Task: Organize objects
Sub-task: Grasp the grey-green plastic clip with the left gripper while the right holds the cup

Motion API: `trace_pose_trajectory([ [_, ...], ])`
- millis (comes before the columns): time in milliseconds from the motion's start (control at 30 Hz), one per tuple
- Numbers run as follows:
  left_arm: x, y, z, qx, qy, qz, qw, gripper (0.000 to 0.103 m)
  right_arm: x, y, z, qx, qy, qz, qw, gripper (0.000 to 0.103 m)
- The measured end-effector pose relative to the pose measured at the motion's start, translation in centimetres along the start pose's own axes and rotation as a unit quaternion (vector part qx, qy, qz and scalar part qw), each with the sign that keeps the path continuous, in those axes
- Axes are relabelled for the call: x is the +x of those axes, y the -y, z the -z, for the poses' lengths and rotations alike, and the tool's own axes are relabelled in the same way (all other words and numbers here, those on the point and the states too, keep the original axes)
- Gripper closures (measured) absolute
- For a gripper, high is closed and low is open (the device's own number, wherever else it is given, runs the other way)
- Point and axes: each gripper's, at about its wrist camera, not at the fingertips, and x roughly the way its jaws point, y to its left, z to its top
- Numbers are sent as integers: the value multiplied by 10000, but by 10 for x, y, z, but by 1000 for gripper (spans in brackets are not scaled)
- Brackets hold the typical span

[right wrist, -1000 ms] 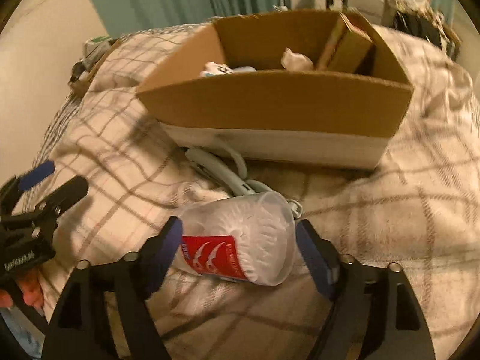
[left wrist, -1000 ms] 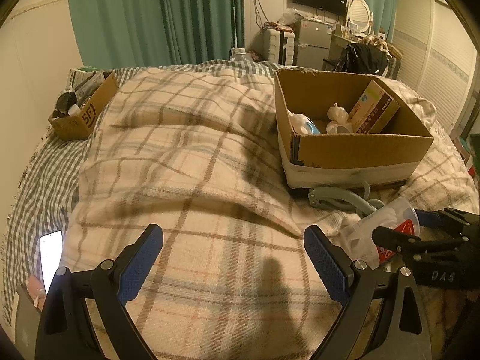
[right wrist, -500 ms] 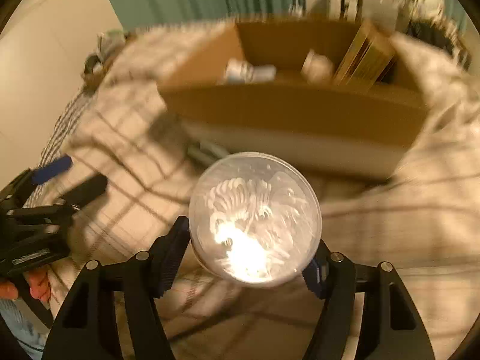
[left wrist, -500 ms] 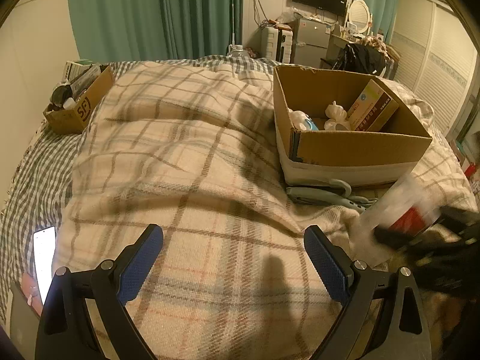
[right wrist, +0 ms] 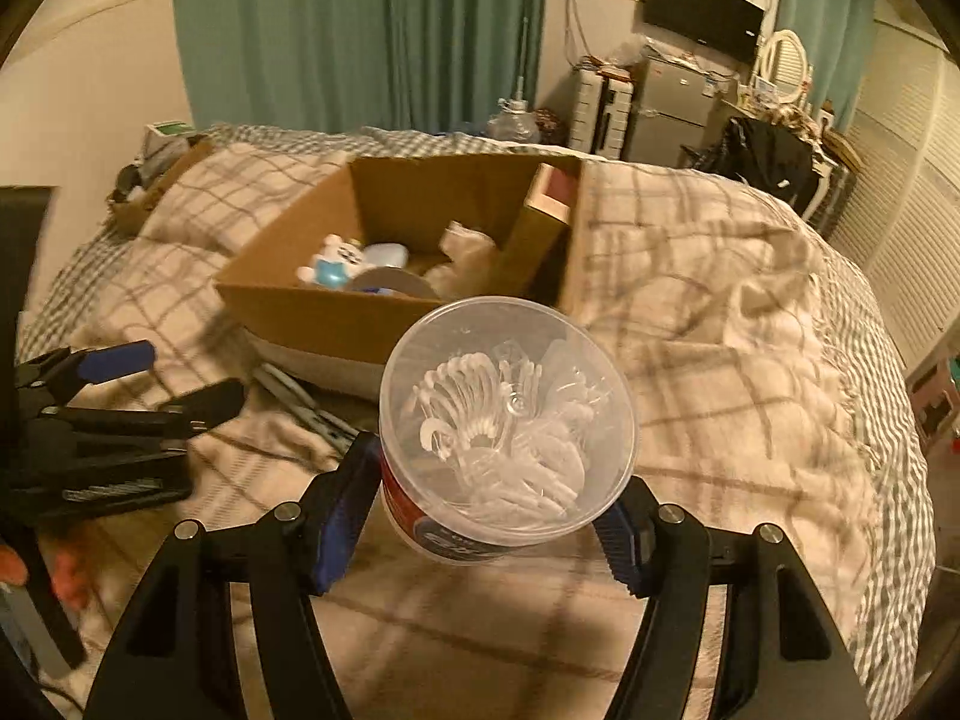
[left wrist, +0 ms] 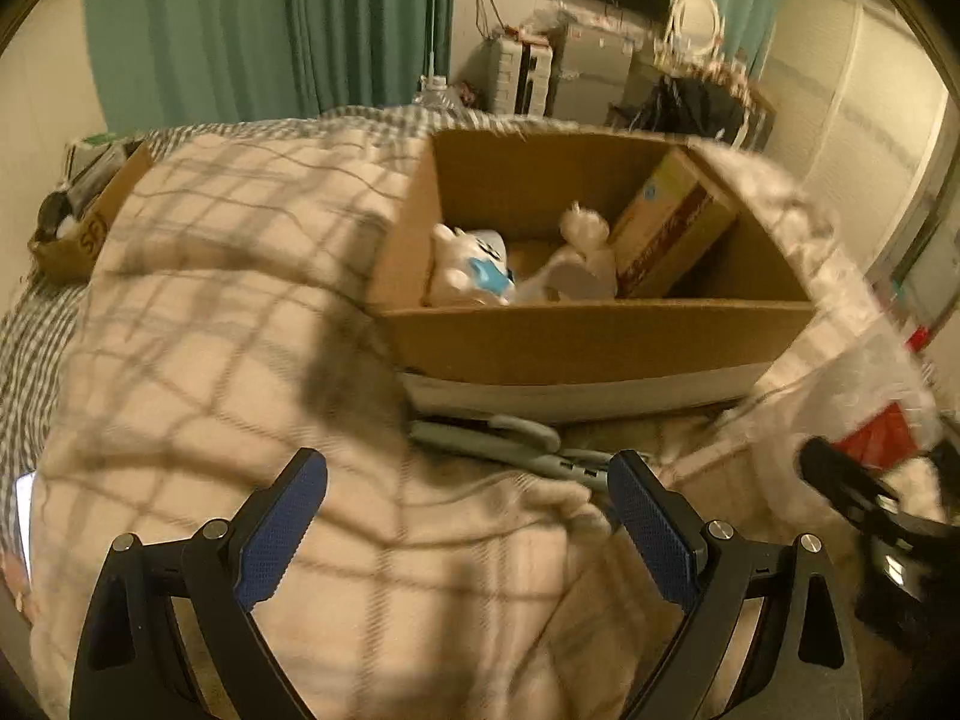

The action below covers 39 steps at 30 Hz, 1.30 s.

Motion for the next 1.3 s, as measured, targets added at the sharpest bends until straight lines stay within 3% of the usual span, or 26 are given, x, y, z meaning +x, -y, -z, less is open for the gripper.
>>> trace_pose_trajectory([
  [100, 25, 10, 1, -202, -150, -107, 9996, 6, 5, 8, 2, 105, 4, -90, 9999, 37],
  [233, 56, 17, 0, -734, -313, 28, 9968, 6, 16, 10, 6, 124, -31, -176, 9998, 37],
  [333, 81, 24, -1, -798, -529, 53, 9954, 9, 21, 10, 8, 128, -72, -259, 9996, 38],
  [400, 92, 25, 3, -735, -736, -66, 9946, 40, 23, 10, 10, 142, -84, -295, 9994, 39],
  [433, 92, 21, 6, -788, -763, -31, 9940, 43, 22, 10, 10, 146, -76, -304, 9994, 39],
  [500, 82, 12, 8, -886, -729, 228, 9931, 69, 21, 10, 11, 124, -60, -289, 9995, 39],
  [700, 25, -3, 24, -585, -663, 697, 9936, 88, 9, 6, 14, 51, 91, -218, 9997, 39],
  [933, -35, -15, 52, -358, -420, 931, 9941, 90, -28, -4, 13, 34, 418, -247, 9988, 39],
  [1033, -63, -16, 55, -264, -92, 920, 9954, 90, -43, -11, 11, -1, 512, -281, 9983, 39],
  [1233, -116, -19, 20, -14, 750, 786, 9941, 90, -83, -21, -9, -196, 938, -200, 9952, 39],
  [1300, -125, -20, 3, 7, 870, 843, 9926, 90, -96, -22, -23, -280, 1128, -141, 9931, 39],
])
